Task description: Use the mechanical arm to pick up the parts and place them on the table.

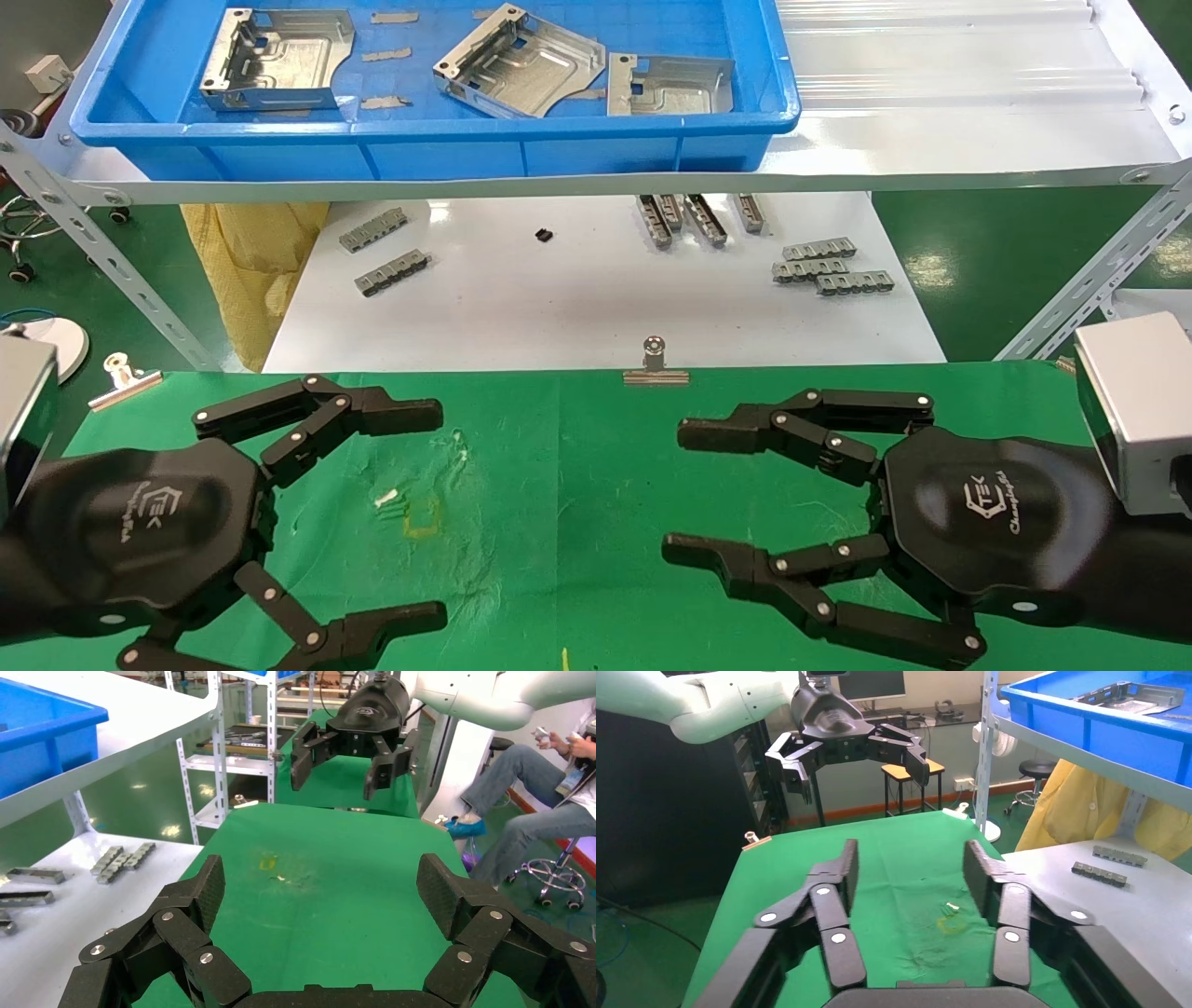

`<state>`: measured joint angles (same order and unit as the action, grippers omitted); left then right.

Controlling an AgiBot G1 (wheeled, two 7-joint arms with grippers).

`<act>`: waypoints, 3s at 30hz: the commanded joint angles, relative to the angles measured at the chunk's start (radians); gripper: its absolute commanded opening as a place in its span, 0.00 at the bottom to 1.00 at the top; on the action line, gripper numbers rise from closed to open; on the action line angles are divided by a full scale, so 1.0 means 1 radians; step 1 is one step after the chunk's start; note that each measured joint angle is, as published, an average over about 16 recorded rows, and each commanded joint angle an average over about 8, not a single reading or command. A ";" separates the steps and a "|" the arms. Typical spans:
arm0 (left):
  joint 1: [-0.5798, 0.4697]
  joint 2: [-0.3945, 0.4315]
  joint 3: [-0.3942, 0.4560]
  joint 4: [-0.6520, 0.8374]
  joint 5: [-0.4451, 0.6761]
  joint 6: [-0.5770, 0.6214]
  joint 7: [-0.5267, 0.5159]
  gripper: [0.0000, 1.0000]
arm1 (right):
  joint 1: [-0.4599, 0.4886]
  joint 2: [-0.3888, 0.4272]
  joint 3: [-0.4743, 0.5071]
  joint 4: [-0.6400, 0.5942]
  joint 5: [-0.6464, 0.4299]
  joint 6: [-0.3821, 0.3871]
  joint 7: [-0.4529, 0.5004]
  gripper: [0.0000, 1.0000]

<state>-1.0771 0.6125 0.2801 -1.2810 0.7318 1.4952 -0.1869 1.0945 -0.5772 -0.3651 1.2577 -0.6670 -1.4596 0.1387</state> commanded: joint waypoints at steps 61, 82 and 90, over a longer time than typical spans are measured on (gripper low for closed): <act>-1.016 0.721 0.362 1.187 0.776 -0.685 -0.144 0.00 | 0.000 0.000 0.000 0.000 0.000 0.000 0.000 1.00; -1.030 0.691 0.319 1.227 0.704 -0.579 -0.096 1.00 | 0.000 0.000 0.000 0.000 0.000 0.000 0.000 1.00; -1.027 0.684 0.311 1.239 0.691 -0.547 -0.063 0.57 | 0.000 0.000 0.000 0.000 0.000 0.000 0.000 1.00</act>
<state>-2.1059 1.2981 0.5957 -0.0409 1.4300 0.9490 -0.2517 1.0947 -0.5771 -0.3655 1.2575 -0.6667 -1.4595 0.1384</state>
